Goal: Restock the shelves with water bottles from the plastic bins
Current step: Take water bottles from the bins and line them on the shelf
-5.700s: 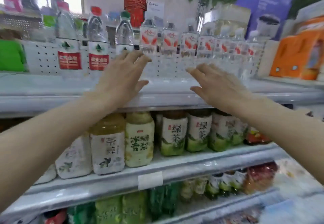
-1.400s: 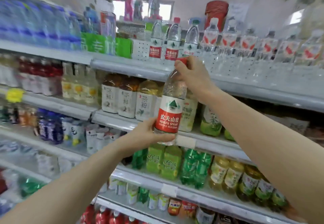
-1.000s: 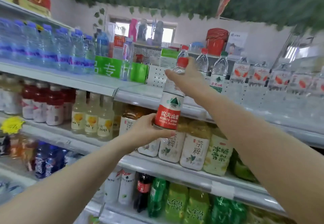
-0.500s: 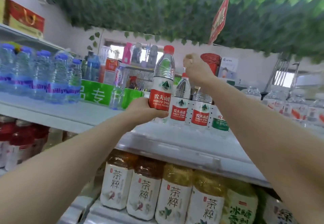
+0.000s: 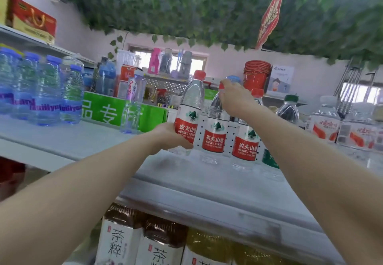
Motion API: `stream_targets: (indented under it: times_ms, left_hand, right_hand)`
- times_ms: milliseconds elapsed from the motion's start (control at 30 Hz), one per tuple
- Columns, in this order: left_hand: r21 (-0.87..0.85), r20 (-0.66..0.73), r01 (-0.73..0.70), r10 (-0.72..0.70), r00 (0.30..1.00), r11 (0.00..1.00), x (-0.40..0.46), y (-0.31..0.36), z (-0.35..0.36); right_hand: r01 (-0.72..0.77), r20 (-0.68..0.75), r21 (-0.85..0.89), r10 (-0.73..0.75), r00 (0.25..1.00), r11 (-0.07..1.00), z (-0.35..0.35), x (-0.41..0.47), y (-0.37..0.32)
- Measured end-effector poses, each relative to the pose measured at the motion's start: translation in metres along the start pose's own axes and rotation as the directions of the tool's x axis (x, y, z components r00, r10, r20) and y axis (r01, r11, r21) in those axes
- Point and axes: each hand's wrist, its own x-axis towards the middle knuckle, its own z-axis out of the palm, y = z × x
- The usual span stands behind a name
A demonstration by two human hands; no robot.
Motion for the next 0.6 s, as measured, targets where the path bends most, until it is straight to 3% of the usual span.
stream_targets:
  times_ms: [333,600]
  left_hand:
    - [0.016,0.093,0.012,-0.013,0.996,1.000,0.016,-0.018,0.006]
    - [0.097,-0.038,0.029,-0.026,0.999,0.995,0.018,-0.014,0.010]
  right_hand:
    - [0.017,-0.063,0.122,-0.009,0.998,0.992,0.009,0.001,0.005]
    - [0.042,-0.088,0.120,-0.032,0.996,0.992,0.009,0.000,0.005]
